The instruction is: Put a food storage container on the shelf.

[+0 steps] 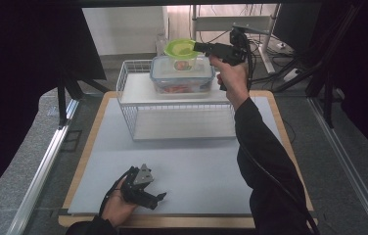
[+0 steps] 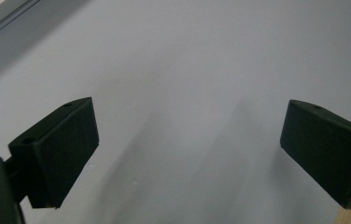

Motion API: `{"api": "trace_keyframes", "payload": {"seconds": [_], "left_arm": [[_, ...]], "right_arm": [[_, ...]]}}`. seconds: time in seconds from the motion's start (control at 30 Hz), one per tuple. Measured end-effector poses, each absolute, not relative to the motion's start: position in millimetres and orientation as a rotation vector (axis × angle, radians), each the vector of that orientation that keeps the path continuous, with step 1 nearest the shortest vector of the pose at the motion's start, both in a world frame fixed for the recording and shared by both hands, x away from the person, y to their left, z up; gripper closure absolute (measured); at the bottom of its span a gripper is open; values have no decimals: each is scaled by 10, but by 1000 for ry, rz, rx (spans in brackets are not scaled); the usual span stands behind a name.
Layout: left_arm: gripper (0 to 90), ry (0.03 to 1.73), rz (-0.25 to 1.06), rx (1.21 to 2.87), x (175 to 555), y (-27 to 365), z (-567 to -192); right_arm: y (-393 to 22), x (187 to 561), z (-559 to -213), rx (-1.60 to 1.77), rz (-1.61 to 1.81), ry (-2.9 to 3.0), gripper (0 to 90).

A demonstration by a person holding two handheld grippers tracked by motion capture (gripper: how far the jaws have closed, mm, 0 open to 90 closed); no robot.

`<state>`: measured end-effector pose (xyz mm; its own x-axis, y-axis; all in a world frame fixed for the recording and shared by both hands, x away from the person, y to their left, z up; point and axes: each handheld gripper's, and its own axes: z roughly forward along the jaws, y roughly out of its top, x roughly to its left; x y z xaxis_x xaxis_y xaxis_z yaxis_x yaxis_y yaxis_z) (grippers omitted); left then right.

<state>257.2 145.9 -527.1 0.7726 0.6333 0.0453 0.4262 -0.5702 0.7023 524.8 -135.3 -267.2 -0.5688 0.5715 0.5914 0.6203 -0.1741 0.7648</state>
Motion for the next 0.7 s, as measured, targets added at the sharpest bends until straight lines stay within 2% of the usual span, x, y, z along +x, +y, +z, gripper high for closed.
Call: {"api": "trace_keyframes", "payload": {"seconds": [0.3,0.7], "left_arm": [[34,813,362,2223,2578,1468,-5250],[28,827,349,2183,2576,1472,-5240]], "right_arm": [[-1527,4888,-2748,-1327,-1895,-2245,182],[-1754,4215,-3148,-1159,-1867,-2534,111]]}}
